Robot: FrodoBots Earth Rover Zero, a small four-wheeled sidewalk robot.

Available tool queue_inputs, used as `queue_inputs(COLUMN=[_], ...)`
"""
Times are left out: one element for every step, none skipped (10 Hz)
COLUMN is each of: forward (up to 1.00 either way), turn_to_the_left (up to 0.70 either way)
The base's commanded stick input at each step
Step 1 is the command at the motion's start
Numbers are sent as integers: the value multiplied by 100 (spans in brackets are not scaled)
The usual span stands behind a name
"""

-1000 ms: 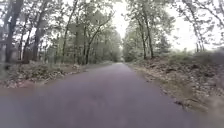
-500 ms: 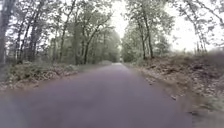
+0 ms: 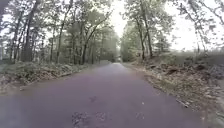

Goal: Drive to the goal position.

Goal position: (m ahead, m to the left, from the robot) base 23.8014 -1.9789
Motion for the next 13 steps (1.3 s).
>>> queue_inputs(forward=[70,70,70,70,70,70,70,70,70,70,70,70,70], turn_to_the_left=[0,0,0,0,0,0,0,-9,-12,-11,0,0,-1])
